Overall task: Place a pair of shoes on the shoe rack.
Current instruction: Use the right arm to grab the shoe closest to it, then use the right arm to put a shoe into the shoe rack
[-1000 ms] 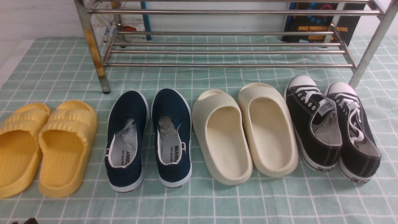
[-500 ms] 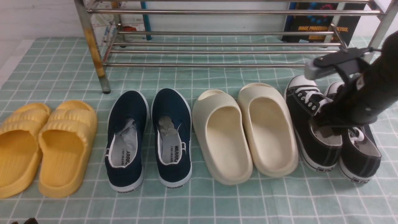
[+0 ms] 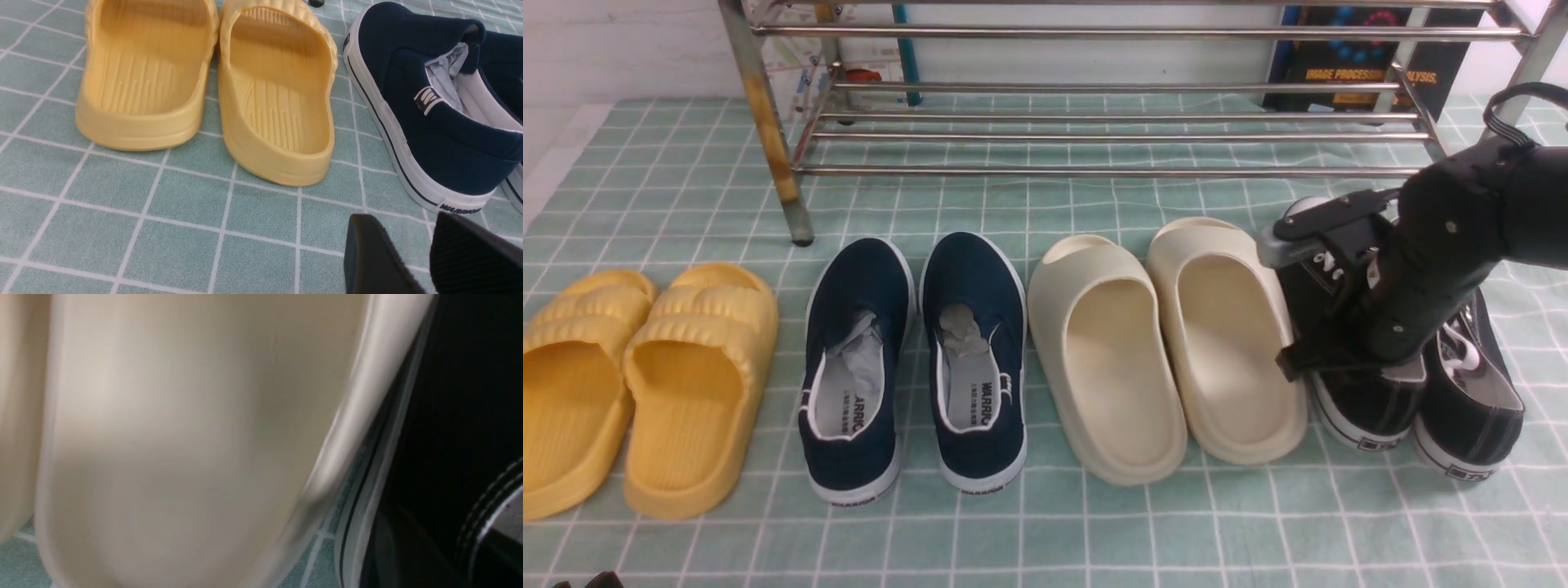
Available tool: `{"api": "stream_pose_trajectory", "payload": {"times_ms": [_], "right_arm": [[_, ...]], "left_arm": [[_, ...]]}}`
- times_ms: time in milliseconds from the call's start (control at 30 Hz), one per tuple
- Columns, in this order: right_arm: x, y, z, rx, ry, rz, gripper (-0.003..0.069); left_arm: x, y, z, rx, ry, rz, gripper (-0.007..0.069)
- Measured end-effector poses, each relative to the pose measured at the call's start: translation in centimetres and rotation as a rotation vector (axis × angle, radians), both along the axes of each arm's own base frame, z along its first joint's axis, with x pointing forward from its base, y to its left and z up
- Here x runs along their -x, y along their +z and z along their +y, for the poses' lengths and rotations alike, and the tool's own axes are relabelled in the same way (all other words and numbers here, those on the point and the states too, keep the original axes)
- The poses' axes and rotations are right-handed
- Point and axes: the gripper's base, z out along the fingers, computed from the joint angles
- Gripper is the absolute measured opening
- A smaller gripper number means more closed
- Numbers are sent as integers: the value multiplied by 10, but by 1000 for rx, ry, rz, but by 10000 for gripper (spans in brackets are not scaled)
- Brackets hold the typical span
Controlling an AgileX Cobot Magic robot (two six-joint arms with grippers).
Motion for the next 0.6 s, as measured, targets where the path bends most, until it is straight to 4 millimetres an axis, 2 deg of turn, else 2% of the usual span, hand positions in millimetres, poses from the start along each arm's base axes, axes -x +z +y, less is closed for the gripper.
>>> {"api": "stream_pose_trajectory", "payload": {"times_ms": [33, 167, 333, 467, 600], "right_arm": [[0, 3, 0, 0, -3, 3, 24], [0, 18, -1, 18, -3, 15, 14], [4, 76, 1, 17, 33, -35, 14], [-3, 94, 3, 11, 47, -104, 14], [-19, 97, 6, 18, 67, -209, 14]], "left_arm": [[0, 0, 0, 0, 0, 0, 239], [0, 0, 0, 0, 0, 0, 239], [0, 0, 0, 0, 0, 0, 239], [0, 0, 0, 0, 0, 0, 239], [0, 0, 0, 0, 0, 0, 239]]}}
